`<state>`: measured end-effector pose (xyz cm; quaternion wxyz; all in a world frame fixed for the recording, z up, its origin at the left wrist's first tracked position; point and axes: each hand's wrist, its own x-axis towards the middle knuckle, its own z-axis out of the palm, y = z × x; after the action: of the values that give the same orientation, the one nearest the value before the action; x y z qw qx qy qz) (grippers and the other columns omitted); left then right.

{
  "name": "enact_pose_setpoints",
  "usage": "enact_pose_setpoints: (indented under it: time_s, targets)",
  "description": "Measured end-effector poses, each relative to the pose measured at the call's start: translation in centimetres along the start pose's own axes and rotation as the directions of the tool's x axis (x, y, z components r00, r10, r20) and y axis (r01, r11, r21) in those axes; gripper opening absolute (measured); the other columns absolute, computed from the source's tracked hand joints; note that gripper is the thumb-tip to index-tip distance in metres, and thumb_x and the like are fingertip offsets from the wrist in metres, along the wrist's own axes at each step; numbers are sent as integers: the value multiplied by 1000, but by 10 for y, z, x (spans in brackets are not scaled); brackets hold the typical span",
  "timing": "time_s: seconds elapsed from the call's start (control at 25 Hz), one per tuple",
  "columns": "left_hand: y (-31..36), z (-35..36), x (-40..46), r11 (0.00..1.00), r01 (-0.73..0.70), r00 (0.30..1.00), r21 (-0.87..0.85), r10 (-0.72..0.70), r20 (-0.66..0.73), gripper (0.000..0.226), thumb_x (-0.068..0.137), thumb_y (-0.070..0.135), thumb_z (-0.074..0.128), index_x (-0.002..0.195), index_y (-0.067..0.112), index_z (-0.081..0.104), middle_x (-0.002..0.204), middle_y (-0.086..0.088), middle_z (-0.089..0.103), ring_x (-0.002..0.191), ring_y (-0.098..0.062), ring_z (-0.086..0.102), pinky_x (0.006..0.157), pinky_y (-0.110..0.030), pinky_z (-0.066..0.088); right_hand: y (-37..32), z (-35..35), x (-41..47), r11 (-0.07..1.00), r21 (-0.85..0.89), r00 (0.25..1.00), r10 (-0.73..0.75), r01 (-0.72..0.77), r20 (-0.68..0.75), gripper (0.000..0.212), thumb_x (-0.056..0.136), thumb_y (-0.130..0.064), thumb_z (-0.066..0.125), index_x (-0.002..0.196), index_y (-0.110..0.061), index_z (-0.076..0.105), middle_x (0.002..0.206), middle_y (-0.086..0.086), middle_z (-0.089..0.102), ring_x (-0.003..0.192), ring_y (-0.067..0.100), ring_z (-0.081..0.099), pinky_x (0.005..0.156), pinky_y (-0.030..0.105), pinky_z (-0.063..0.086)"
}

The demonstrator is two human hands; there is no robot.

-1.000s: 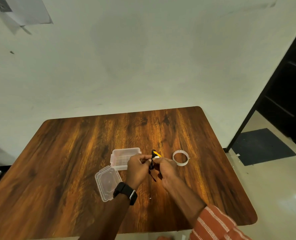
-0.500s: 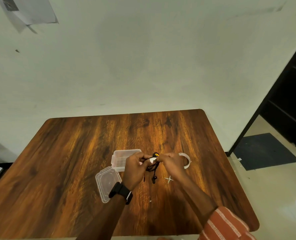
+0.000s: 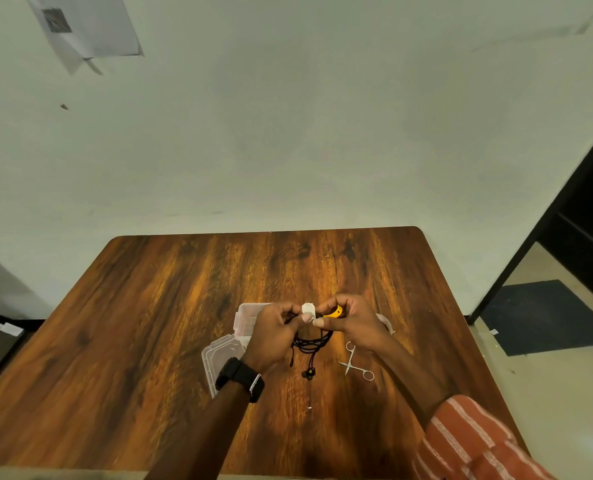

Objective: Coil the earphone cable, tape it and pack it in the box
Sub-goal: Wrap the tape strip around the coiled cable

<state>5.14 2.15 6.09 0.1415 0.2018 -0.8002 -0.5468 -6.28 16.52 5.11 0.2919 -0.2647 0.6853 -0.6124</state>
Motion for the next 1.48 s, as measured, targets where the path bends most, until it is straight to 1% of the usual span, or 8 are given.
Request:
enact_pose_setpoints:
  time_s: [0.16, 0.36, 0.52, 0.76, 1.04, 1.2, 1.4, 1.48]
  targets:
    - [4, 1, -2, 998, 54, 994, -26, -57, -97, 9, 86, 24, 71, 78, 23, 71, 72, 3, 74, 70, -10, 69, 66, -26, 54, 2, 13, 2, 998, -50, 993, -35, 29, -114, 18, 69, -4, 85, 74, -19, 77, 71, -4, 75, 67, 8, 67, 66, 26, 52]
    - [5, 8, -2, 993, 77, 966, -91, -97, -241, 14, 89, 5, 59, 89, 17, 54, 71, -11, 66, 61, -17, 60, 57, -35, 47, 0, 28, -3, 982, -149, 973, -139, 112, -186, 22, 68, -7, 87, 71, -26, 75, 66, -14, 72, 62, 0, 64, 60, 16, 49]
    - [3, 6, -16, 974, -68, 971, 215, 114, -208, 25, 93, -3, 42, 88, 14, 59, 74, 2, 62, 64, -8, 55, 56, -24, 41, 2, 35, -1, 991, -117, 983, -86, 68, -162, 14, 69, -7, 86, 72, -17, 77, 67, -12, 74, 63, 0, 64, 60, 17, 50]
    - [-7, -11, -10, 929, -92, 993, 359, 113, -38, 28, 100, 14, 44, 86, 1, 65, 81, -9, 66, 74, -19, 57, 67, -37, 44, -2, 46, 8, 993, -90, 968, -97, 78, -230, 14, 70, -6, 84, 70, -17, 75, 73, 3, 75, 68, 15, 67, 65, 29, 53]
    - [-5, -60, 15, 969, -42, 999, 245, 38, 20, 28, 100, 27, 49, 73, 27, 57, 65, 11, 45, 59, -4, 38, 56, -20, 30, -25, 61, 49, 968, -229, 985, -130, 102, -111, 16, 73, -13, 82, 85, -22, 77, 78, -5, 73, 73, 5, 67, 65, 23, 55]
    - [-15, -86, 45, 950, -58, 997, 306, 69, -26, 15, 96, 22, 56, 96, 14, 69, 75, 11, 57, 66, -2, 49, 57, -10, 38, -35, 74, 78, 971, -207, 979, -152, 122, -136, 14, 75, -5, 80, 83, -15, 75, 78, -4, 72, 68, 4, 65, 59, 17, 51]
    - [-58, -97, 67, 942, 10, 996, 336, 21, -87, 15, 91, 21, 63, 102, 16, 72, 93, 1, 69, 82, -13, 62, 72, -28, 52, -5, 99, 105, 972, -236, 978, -64, 16, -199, 15, 73, -9, 81, 79, -21, 74, 81, -3, 73, 72, 12, 66, 64, 29, 57]
    - [-76, -93, 68, 952, 76, 994, 296, -49, -98, 13, 89, 16, 66, 101, 16, 71, 93, 0, 71, 81, -11, 66, 71, -23, 52, 15, 106, 112, 979, -203, 980, -10, -31, -197, 16, 73, -3, 79, 80, -16, 74, 80, -1, 72, 71, 11, 64, 65, 28, 56]
